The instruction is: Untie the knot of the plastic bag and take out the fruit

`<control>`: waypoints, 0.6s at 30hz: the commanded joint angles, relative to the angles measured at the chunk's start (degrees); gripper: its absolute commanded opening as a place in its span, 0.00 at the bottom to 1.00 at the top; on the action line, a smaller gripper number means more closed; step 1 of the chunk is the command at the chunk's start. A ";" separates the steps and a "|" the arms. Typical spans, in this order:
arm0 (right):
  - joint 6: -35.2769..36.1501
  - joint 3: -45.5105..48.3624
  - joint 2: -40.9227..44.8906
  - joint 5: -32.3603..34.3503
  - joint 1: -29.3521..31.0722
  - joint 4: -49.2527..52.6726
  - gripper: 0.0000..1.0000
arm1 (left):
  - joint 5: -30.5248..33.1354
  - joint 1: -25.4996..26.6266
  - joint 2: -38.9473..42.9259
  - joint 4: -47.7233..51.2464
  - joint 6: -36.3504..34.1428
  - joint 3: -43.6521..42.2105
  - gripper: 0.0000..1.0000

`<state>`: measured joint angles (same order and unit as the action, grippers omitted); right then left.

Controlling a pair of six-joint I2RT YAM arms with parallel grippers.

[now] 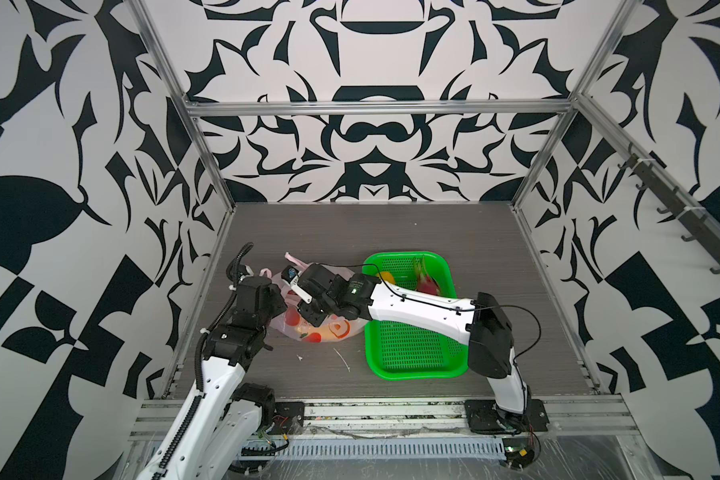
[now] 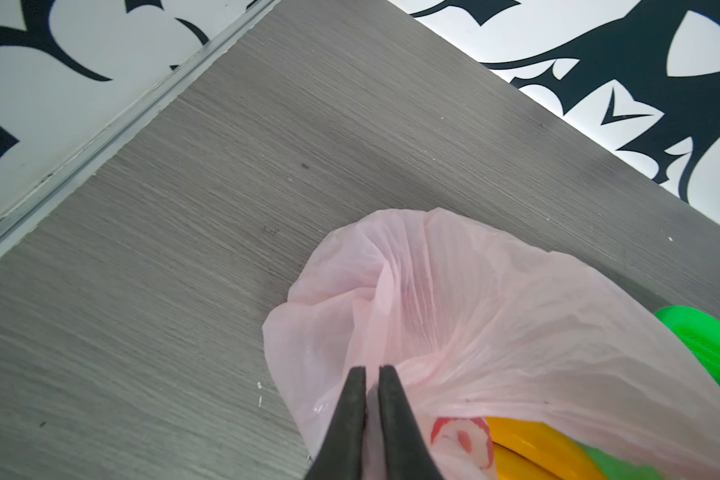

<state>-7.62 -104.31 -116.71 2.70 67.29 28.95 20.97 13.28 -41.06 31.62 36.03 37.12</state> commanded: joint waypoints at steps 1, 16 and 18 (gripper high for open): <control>-2.67 1.92 3.83 -4.48 1.33 -0.86 0.30 | 0.89 -0.79 0.54 0.95 0.97 -1.26 0.12; -8.28 12.11 3.00 -13.22 2.32 -6.96 0.26 | 2.66 -1.30 3.95 5.48 1.16 -1.08 0.12; -9.00 12.79 2.73 -13.75 2.32 -7.48 0.26 | 2.64 -1.31 4.57 6.57 1.15 -0.85 0.12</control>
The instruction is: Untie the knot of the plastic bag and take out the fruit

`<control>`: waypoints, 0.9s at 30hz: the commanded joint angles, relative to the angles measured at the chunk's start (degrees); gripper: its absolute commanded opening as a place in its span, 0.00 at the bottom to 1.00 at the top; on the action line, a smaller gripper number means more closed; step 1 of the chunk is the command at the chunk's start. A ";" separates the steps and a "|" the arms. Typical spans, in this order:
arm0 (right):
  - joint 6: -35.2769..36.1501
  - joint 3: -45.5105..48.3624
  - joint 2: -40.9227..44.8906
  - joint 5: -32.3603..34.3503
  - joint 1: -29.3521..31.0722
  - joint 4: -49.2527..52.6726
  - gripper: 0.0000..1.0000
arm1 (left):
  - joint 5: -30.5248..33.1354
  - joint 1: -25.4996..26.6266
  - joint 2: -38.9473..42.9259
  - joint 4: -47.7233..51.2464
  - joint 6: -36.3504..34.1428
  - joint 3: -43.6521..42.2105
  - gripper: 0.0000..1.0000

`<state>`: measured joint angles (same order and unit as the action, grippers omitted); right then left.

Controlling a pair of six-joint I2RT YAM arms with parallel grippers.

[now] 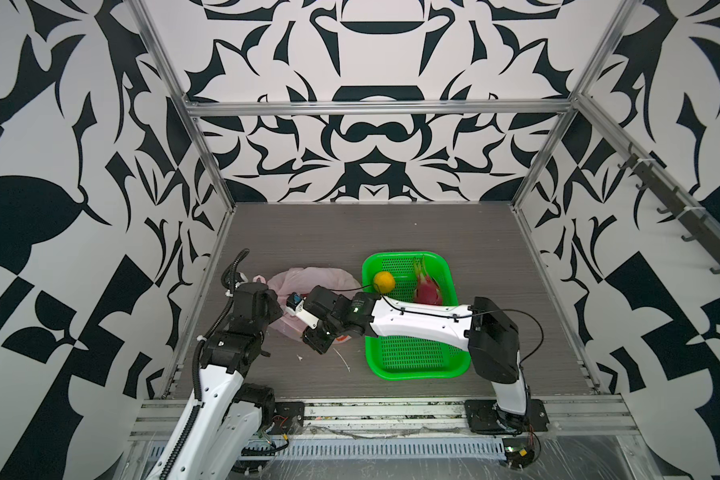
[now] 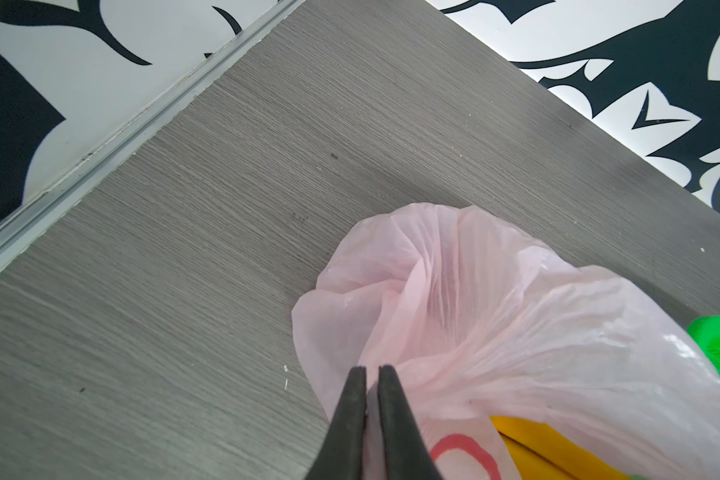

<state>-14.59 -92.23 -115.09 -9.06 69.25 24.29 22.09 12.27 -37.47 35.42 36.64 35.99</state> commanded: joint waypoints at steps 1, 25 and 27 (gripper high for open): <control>-2.14 0.90 1.01 -2.24 0.42 -2.91 0.26 | 1.47 -0.31 1.24 3.47 0.39 0.34 0.12; -0.20 -22.48 -8.45 22.37 0.20 3.61 0.28 | -4.43 -0.29 5.74 7.82 0.42 0.29 0.10; 0.46 -24.73 -9.79 22.77 -0.04 4.73 0.28 | -4.66 -0.30 5.88 8.08 1.21 0.22 0.10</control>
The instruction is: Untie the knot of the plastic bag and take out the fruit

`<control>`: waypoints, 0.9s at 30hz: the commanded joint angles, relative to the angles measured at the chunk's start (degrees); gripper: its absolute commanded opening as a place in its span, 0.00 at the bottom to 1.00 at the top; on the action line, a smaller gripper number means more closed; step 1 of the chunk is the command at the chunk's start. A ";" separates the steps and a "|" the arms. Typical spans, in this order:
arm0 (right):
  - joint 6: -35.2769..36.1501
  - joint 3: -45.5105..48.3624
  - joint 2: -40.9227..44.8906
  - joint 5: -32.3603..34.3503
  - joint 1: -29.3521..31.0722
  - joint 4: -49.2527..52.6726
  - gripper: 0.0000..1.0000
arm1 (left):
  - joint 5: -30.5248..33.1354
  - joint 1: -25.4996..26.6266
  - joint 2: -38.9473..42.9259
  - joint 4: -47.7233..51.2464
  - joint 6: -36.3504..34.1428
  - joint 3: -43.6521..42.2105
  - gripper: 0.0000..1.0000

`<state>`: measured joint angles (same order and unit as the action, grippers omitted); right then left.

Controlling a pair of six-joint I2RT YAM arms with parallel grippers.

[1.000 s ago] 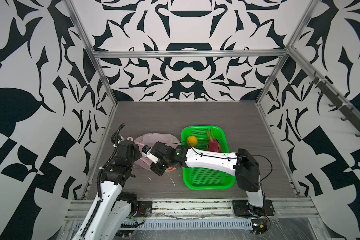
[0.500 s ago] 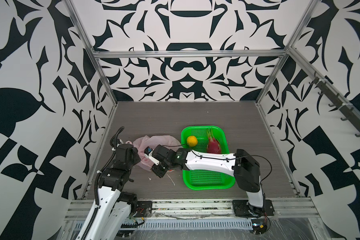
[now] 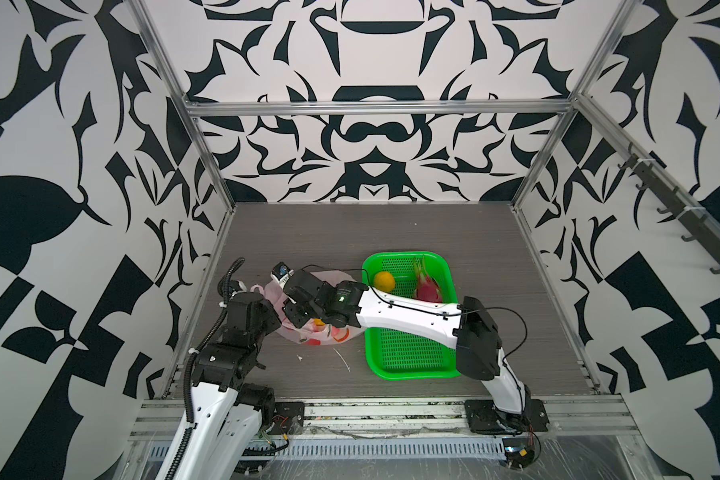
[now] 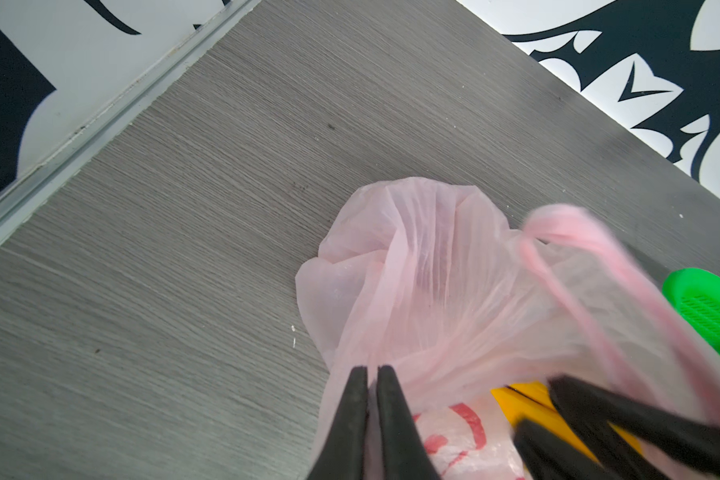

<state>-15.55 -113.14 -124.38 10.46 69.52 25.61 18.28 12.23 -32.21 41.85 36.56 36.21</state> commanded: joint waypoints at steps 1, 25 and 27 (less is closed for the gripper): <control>1.60 -4.57 -0.89 3.39 -0.47 3.77 0.28 | -0.80 -0.23 0.71 1.73 1.63 0.05 0.10; 0.77 -6.89 4.61 -3.05 -3.87 14.61 0.31 | -1.37 -0.24 -3.17 3.50 2.86 6.26 0.08; 0.06 -6.18 6.21 -5.23 -3.82 15.81 0.33 | -1.81 -0.23 -3.23 3.66 2.87 6.57 0.08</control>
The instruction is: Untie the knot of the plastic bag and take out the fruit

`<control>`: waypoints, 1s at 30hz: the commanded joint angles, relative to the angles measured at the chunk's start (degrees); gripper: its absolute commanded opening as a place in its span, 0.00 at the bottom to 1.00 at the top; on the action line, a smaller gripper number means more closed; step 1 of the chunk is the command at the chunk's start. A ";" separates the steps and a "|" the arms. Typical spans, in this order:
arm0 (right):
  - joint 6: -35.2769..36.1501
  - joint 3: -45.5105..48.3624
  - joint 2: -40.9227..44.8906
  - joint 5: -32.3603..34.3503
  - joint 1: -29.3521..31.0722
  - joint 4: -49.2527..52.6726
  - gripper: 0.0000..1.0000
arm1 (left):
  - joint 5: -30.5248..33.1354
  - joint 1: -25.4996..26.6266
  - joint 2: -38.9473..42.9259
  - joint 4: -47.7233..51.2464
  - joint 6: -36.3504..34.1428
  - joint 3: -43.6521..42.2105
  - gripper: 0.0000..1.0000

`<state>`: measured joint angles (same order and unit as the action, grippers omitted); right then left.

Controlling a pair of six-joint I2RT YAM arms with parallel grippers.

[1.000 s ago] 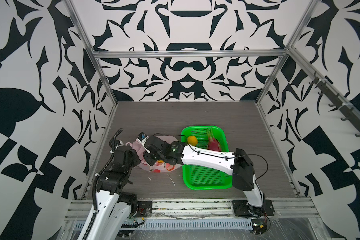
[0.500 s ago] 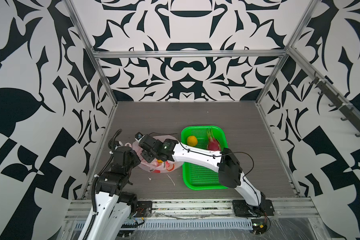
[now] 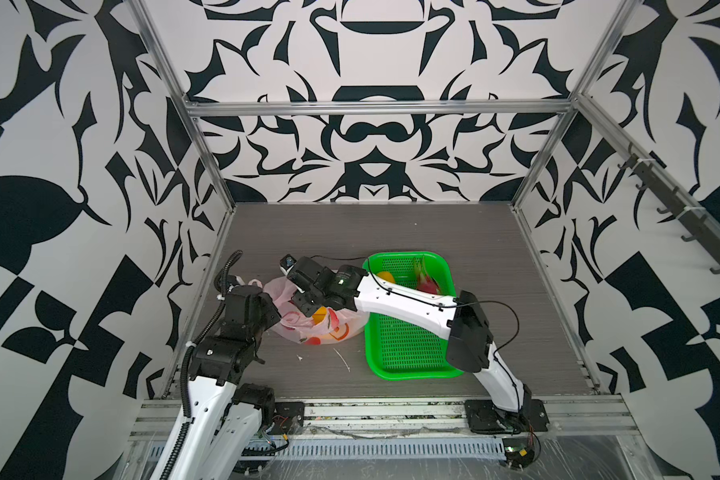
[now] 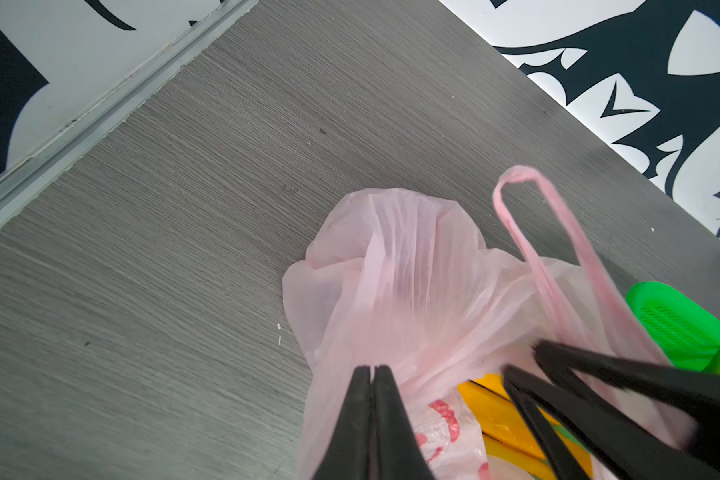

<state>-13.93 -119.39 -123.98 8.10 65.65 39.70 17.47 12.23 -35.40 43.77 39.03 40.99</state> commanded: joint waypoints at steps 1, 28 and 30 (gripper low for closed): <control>-1.84 0.21 6.54 -3.49 0.24 2.52 0.35 | -1.28 -0.21 -0.05 1.91 0.28 1.89 0.08; -2.80 -2.32 -5.09 -0.17 2.73 -2.82 0.12 | -5.03 -0.22 -0.03 6.88 -0.02 2.68 0.07; -2.41 -3.69 -6.26 1.50 2.57 -3.05 0.12 | -5.08 -0.23 -0.14 7.71 -0.31 3.18 0.07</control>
<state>-16.38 -119.24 -131.59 5.32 68.58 39.07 13.28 12.23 -35.46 48.16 39.03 41.95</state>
